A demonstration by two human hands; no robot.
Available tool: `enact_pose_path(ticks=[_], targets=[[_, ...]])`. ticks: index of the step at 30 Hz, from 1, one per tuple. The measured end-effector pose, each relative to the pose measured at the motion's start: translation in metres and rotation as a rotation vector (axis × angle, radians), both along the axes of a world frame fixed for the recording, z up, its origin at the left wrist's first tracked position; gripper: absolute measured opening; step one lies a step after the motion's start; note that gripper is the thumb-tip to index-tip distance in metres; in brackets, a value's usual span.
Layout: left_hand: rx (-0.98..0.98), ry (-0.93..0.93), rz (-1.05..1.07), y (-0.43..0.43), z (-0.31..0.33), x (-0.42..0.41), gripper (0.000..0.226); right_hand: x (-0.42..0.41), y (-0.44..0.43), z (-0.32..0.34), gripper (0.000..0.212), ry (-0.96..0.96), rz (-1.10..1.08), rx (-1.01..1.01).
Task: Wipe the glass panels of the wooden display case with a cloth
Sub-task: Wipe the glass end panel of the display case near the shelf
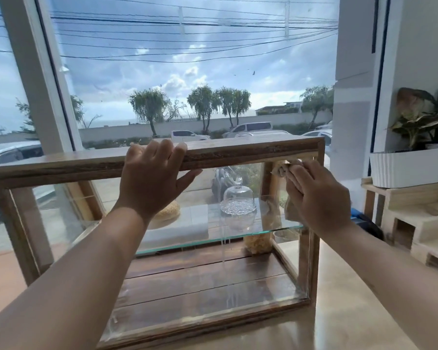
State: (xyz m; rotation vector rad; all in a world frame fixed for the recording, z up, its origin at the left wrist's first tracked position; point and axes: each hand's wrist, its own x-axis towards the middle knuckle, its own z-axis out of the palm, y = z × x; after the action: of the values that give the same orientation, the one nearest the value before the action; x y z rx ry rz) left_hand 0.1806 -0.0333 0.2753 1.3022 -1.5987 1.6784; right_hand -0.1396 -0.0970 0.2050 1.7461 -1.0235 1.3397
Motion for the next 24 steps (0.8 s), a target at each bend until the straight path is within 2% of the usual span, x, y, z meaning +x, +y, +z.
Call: enact_pose_path(ticks=[2,6,7,12,13,16,17,21,24], targets=[[-0.008,0.01,0.003,-0.001,-0.001,0.001,0.056,0.01,0.002,0.006,0.02,-0.021,0.008,-0.015],[0.0,0.034,0.002,0.0,0.0,-0.001,0.057,0.023,0.008,0.009,0.017,0.226,0.042,-0.061],[0.002,0.033,0.002,0.0,0.0,-0.001,0.058,0.015,0.006,0.009,0.015,0.236,0.03,-0.05],[-0.013,0.025,0.007,-0.002,0.0,-0.001,0.057,-0.002,0.006,0.014,0.016,0.015,-0.074,0.036],[-0.014,0.025,0.003,-0.002,-0.001,-0.001,0.057,0.007,0.01,0.014,0.016,0.053,-0.034,0.017],[-0.031,0.033,-0.016,-0.004,-0.001,-0.001,0.057,0.025,0.015,0.006,0.016,0.327,0.073,-0.035],[-0.035,0.031,-0.018,-0.004,-0.001,-0.001,0.057,0.022,0.015,0.002,0.016,0.352,0.068,-0.02],[-0.033,0.033,-0.01,-0.004,-0.002,0.0,0.058,-0.008,0.006,-0.004,0.015,0.008,-0.107,0.06],[-0.029,0.041,-0.004,-0.003,-0.002,-0.001,0.059,-0.001,0.002,0.003,0.018,-0.021,-0.133,0.038]])
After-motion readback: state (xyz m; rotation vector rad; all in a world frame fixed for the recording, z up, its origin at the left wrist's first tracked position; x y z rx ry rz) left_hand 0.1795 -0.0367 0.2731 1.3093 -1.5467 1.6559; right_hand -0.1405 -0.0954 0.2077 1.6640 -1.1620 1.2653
